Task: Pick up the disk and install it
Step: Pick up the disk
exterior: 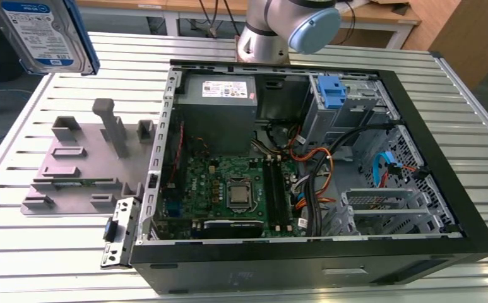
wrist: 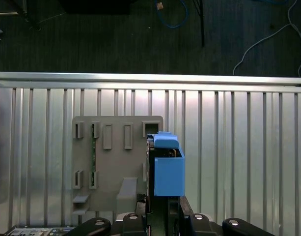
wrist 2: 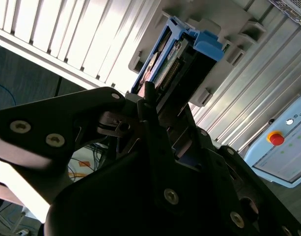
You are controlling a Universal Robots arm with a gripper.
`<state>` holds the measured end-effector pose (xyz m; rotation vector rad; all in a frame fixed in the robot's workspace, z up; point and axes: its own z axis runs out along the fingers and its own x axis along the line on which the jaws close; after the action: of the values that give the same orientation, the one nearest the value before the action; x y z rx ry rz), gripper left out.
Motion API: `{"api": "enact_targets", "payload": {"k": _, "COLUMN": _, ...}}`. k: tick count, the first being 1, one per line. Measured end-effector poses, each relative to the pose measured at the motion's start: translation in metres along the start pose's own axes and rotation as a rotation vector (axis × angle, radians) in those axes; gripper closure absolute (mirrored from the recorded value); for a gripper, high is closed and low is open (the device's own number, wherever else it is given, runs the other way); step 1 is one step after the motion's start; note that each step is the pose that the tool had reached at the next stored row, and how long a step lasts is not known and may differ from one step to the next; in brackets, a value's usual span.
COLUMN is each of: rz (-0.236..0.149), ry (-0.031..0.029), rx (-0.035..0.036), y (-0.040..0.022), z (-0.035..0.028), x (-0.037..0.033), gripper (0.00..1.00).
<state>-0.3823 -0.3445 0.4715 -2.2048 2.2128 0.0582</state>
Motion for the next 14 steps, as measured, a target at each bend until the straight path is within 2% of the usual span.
{"api": "enact_targets", "payload": {"k": 11, "rz": 0.000, "ry": 0.0000, "rx": 0.0000, "y": -0.0177, "z": -0.0002, "x": -0.0001, "gripper": 0.65}}
{"api": "enact_targets", "payload": {"k": 14, "rz": 0.000, "ry": 0.0000, "rx": 0.0000, "y": -0.0195, "z": -0.0003, "x": -0.0001, "gripper": 0.65}}
